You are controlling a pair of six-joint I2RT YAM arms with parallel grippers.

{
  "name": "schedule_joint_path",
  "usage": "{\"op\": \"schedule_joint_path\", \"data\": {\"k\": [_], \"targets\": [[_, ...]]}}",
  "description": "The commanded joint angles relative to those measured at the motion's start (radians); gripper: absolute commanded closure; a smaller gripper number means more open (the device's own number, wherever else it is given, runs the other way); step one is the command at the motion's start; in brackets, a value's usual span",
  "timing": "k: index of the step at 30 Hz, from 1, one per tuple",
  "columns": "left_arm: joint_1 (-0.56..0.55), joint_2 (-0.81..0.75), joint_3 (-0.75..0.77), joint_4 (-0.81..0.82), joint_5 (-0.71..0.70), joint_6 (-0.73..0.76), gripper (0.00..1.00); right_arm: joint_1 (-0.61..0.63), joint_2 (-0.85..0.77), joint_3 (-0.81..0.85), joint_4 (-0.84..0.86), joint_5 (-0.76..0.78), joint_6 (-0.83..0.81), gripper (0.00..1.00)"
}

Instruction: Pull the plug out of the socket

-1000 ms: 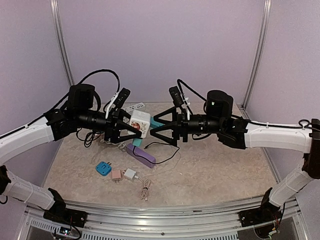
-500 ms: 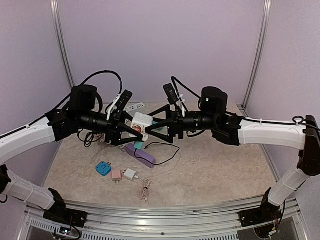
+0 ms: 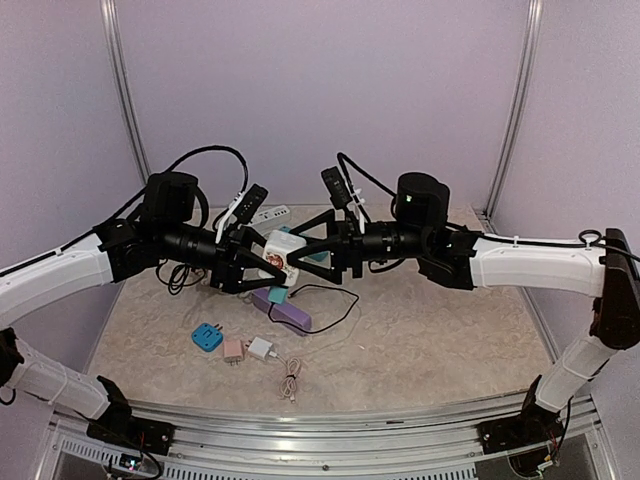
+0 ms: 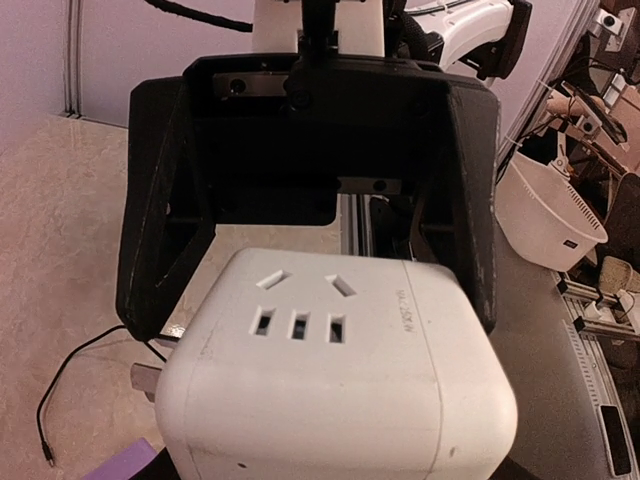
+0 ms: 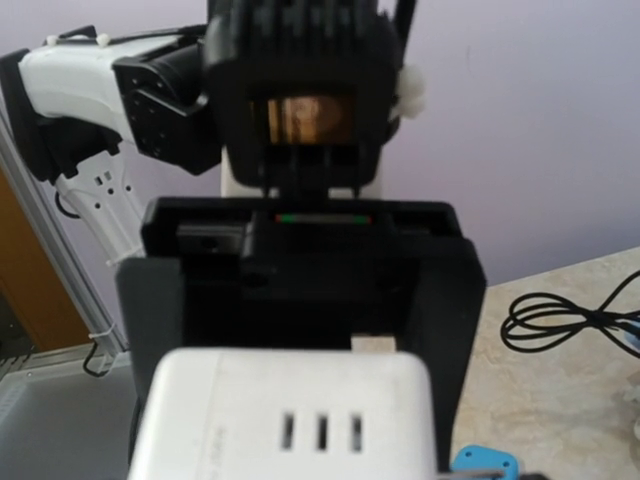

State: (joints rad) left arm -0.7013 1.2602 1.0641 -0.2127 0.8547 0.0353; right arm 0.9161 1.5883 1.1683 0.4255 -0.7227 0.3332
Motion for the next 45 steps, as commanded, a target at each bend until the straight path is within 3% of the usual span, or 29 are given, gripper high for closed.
{"op": "schedule_joint_path", "data": {"k": [1, 4, 9, 17, 28, 45], "targets": [[-0.006, 0.007, 0.006, 0.055, 0.011, 0.002, 0.96, 0.019, 0.031, 0.031, 0.001, -0.035, 0.011, 0.33], [0.0, 0.01, 0.007, 0.053, 0.0, -0.004, 0.96, 0.018, 0.027, 0.029, -0.005, -0.023, 0.01, 0.36], [0.031, -0.014, -0.008, 0.079, -0.015, -0.022, 0.96, 0.017, -0.012, 0.0, -0.029, 0.039, -0.013, 0.17], [0.064, -0.035, -0.01, 0.082, 0.0, -0.026, 0.96, 0.008, -0.097, -0.062, -0.035, 0.108, -0.029, 0.1], [0.064, -0.009, 0.0, 0.081, 0.093, -0.03, 0.96, 0.008, -0.057, -0.03, -0.025, 0.046, -0.011, 0.13], [0.056, 0.04, 0.027, 0.04, 0.093, -0.022, 0.96, 0.011, -0.032, -0.01, 0.004, 0.024, 0.005, 0.23]]}}
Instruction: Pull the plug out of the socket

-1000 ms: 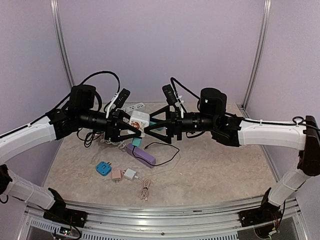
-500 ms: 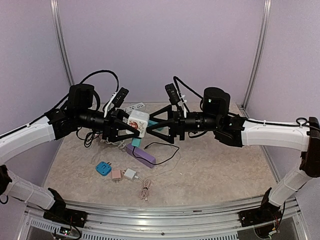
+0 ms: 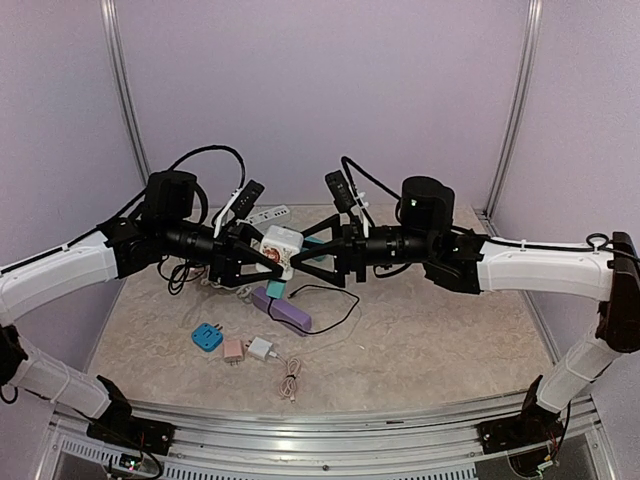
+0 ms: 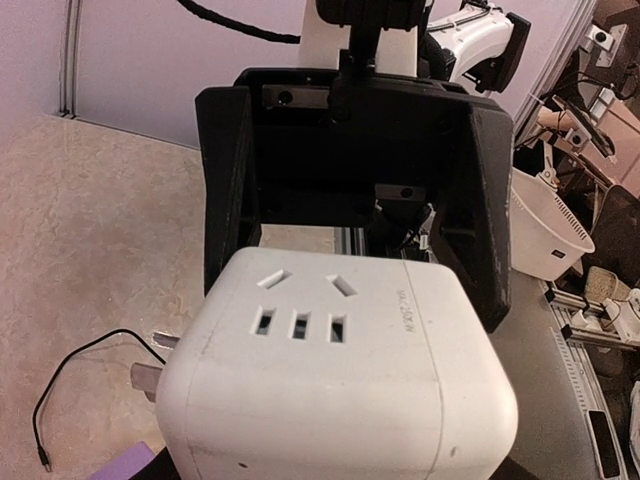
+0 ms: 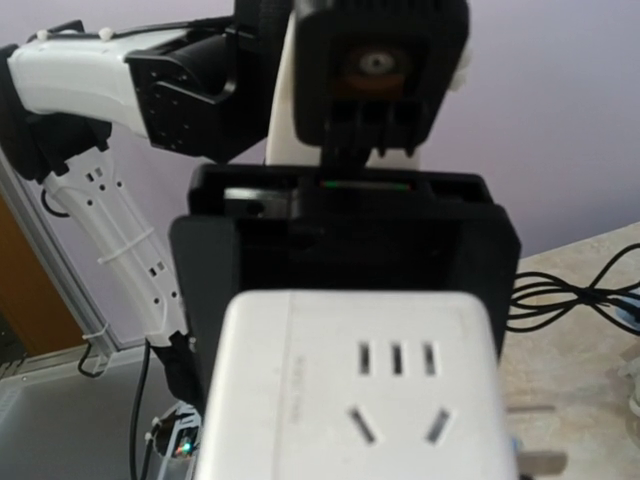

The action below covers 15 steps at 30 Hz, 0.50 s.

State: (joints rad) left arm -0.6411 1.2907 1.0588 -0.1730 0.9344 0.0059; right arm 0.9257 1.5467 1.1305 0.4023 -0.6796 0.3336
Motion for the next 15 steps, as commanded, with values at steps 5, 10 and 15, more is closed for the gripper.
{"op": "schedule_joint_path", "data": {"k": [5, 10, 15], "targets": [[-0.009, 0.012, 0.033, -0.009, -0.001, 0.015, 0.96, 0.002, 0.025, 0.029, 0.034, -0.018, 0.021, 0.37], [-0.011, 0.016, 0.038, -0.014, -0.01, 0.014, 0.96, 0.001, 0.033, 0.028, 0.053, -0.019, 0.037, 0.58], [-0.01, 0.016, 0.035, -0.007, -0.029, 0.003, 0.87, -0.004, 0.033, 0.008, 0.104, 0.003, 0.087, 0.96]]}}
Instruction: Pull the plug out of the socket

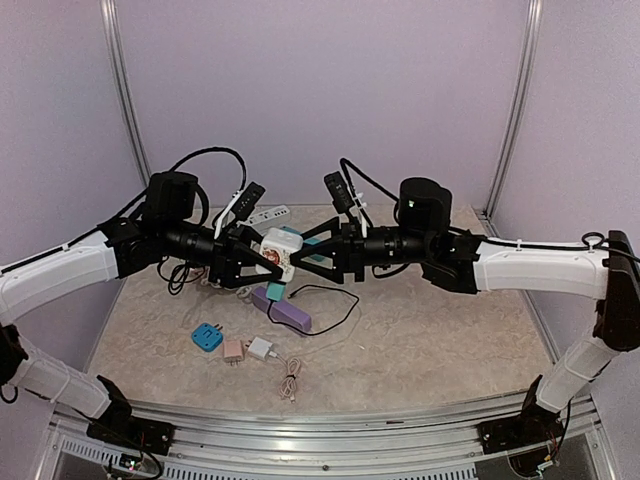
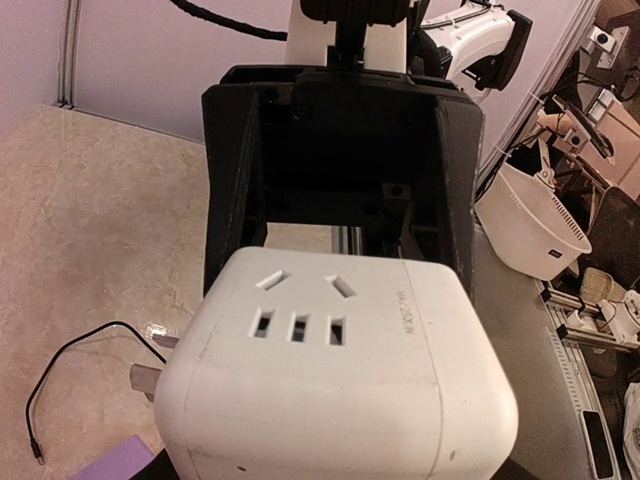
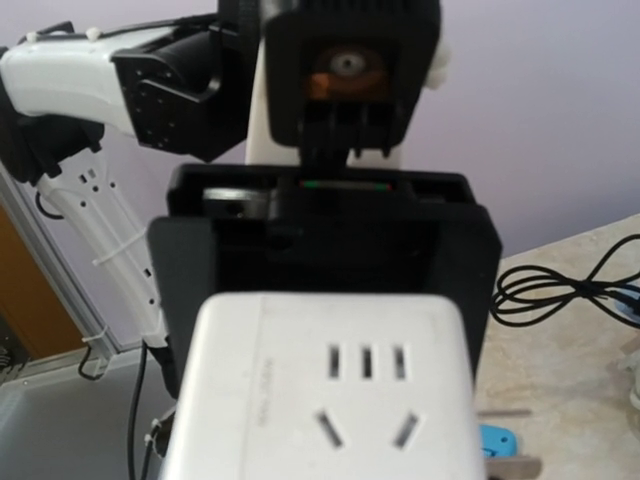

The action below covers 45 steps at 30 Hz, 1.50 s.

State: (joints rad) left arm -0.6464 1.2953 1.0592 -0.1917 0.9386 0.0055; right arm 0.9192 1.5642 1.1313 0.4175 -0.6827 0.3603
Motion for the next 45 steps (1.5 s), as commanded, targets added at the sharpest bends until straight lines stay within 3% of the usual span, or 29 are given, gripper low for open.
{"op": "schedule_joint_path", "data": {"k": [1, 2, 6, 10, 15, 23, 30, 38, 45], "targets": [[-0.004, 0.011, 0.033, 0.017, -0.035, 0.001, 0.81, -0.003, 0.011, -0.006, 0.108, 0.014, 0.077, 1.0], [-0.003, 0.006, 0.03, 0.022, -0.034, 0.0, 0.75, -0.01, 0.005, -0.02, 0.138, 0.024, 0.102, 1.0], [0.001, -0.003, 0.02, 0.035, -0.04, 0.0, 0.33, -0.045, -0.032, -0.095, 0.279, 0.049, 0.188, 1.0], [0.001, -0.003, 0.015, 0.042, -0.047, -0.012, 0.12, -0.049, -0.055, -0.105, 0.286, 0.069, 0.191, 1.0], [-0.002, 0.01, 0.013, 0.04, -0.083, -0.026, 0.02, -0.051, -0.08, -0.115, 0.29, 0.114, 0.197, 1.0], [-0.052, -0.018, -0.018, 0.043, -0.395, -0.009, 0.02, -0.048, -0.143, -0.148, 0.253, 0.383, 0.248, 1.0], [-0.111, -0.074, -0.063, 0.135, -0.567, 0.01, 0.13, -0.006, -0.14, -0.136, 0.224, 0.55, 0.273, 1.0], [-0.193, -0.052, -0.063, 0.181, -0.814, 0.014, 0.24, 0.015, -0.1, -0.091, 0.201, 0.574, 0.312, 1.0], [-0.218, -0.017, -0.087, 0.313, -0.912, 0.005, 0.35, 0.016, -0.11, -0.092, 0.173, 0.571, 0.31, 1.0]]}}
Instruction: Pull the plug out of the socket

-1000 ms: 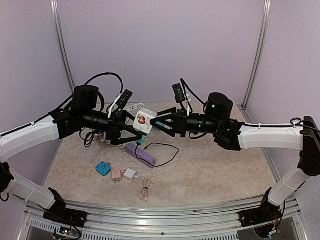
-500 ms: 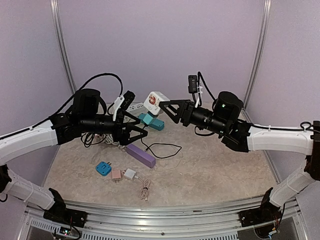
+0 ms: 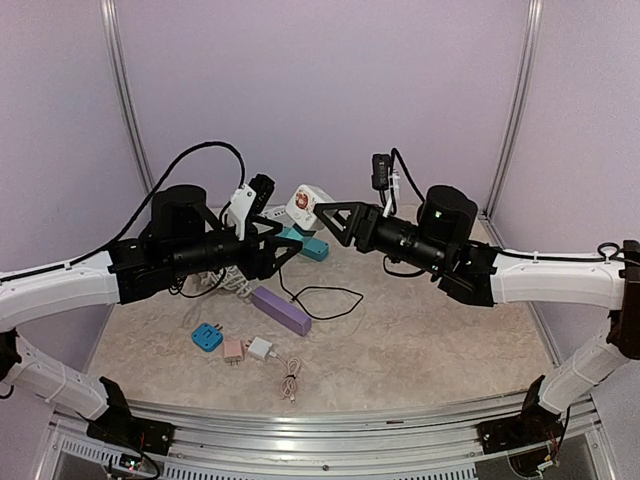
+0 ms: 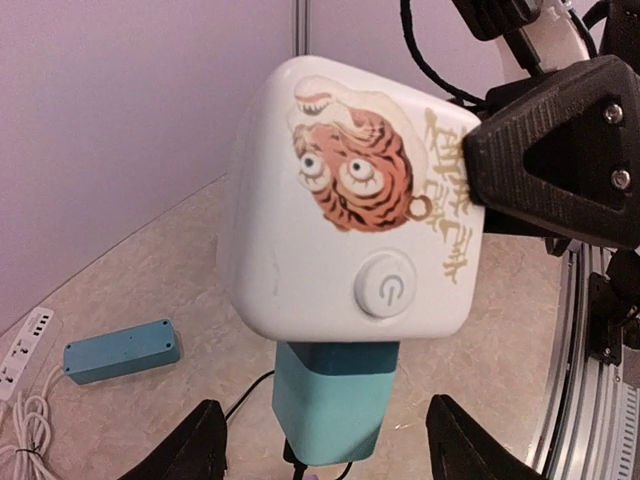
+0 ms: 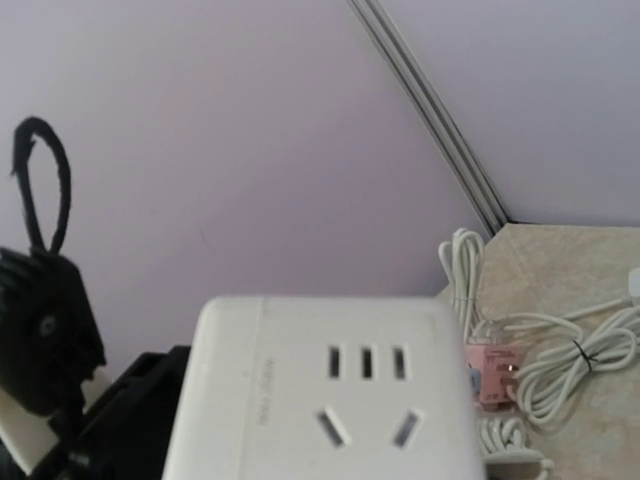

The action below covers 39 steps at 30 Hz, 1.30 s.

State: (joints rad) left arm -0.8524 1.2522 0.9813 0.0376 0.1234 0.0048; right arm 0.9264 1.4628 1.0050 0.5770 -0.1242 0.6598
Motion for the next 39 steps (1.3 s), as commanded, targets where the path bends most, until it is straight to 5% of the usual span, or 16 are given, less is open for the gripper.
{"op": "schedule_joint_path", "data": {"k": [1, 13, 30, 39], "targets": [[-0.013, 0.039, -0.002, 0.086, -0.105, 0.011, 0.37, 0.008, -0.011, 0.034, 0.011, 0.015, 0.009, 1.0], [-0.023, 0.098, 0.029, 0.122, -0.095, 0.003, 0.45, 0.009, 0.002, 0.045, -0.001, 0.015, 0.009, 1.0], [-0.048, 0.128, 0.044, 0.131, -0.097, 0.048, 0.88, 0.01, 0.009, 0.06, -0.054, 0.043, -0.008, 1.0], [-0.046, 0.113, 0.049, 0.091, 0.07, 0.082, 1.0, 0.003, 0.015, 0.142, -0.232, -0.015, -0.125, 1.0]]}}
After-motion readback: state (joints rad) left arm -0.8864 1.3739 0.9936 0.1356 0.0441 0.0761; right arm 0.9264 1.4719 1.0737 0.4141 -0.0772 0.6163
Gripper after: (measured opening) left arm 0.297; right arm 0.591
